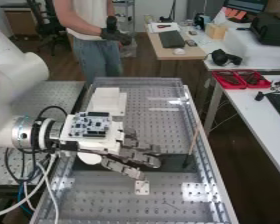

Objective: Grab the bearing and place it in the white container

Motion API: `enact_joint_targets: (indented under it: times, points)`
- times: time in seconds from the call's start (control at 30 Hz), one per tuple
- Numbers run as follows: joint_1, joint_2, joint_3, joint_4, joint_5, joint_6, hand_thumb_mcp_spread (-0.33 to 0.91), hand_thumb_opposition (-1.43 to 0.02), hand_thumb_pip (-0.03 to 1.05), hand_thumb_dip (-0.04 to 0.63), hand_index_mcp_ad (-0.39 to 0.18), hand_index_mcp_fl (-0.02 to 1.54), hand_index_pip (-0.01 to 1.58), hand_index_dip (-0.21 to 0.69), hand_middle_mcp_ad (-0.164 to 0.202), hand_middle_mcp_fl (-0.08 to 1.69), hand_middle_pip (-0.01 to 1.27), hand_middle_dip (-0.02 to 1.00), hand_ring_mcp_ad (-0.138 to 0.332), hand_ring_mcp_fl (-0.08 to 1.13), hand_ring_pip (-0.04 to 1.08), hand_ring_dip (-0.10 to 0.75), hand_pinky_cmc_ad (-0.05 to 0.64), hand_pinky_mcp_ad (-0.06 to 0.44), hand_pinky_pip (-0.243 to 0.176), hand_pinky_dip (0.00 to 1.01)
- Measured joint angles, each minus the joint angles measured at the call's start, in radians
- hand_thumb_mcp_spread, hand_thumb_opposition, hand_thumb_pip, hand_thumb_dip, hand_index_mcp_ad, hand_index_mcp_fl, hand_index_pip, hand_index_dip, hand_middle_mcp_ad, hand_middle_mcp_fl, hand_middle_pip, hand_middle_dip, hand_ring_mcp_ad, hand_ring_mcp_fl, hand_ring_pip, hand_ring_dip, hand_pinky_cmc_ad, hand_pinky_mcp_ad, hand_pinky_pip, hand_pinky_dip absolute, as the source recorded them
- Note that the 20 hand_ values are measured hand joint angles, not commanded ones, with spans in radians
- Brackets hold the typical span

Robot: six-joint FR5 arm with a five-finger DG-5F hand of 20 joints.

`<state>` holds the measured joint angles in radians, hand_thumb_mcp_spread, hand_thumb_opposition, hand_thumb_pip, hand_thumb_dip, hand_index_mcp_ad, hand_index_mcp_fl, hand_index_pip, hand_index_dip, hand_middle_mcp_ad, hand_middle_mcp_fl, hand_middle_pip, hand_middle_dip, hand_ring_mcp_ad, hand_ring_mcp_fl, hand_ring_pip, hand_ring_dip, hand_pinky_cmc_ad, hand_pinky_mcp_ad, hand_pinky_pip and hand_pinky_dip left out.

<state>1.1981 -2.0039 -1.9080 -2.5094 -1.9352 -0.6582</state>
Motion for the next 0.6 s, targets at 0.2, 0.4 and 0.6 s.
enact_joint_targets:
  times: [0.2,0.4,0.6]
  points:
    - [0.000,-0.017,0.009,-0.008,-0.010,0.001,0.48,-0.85,0.58,0.332,-0.134,0.04,1.35,0.297,0.059,0.04,0.13,0.19,0.140,0.00,0.10,0.075,0.330,0.260,-0.061,0.18]
    - [0.001,-0.033,0.013,0.002,-0.017,0.005,0.48,-0.86,0.61,0.346,-0.134,0.04,1.34,0.281,0.059,0.04,0.13,0.19,0.140,0.00,0.10,0.075,0.330,0.260,-0.061,0.18]
    - [0.003,-0.049,0.018,0.008,-0.021,-0.005,0.48,-0.86,0.61,0.346,-0.134,0.04,1.34,0.264,0.059,0.04,0.13,0.19,0.138,0.00,0.10,0.075,0.330,0.260,-0.061,0.18]
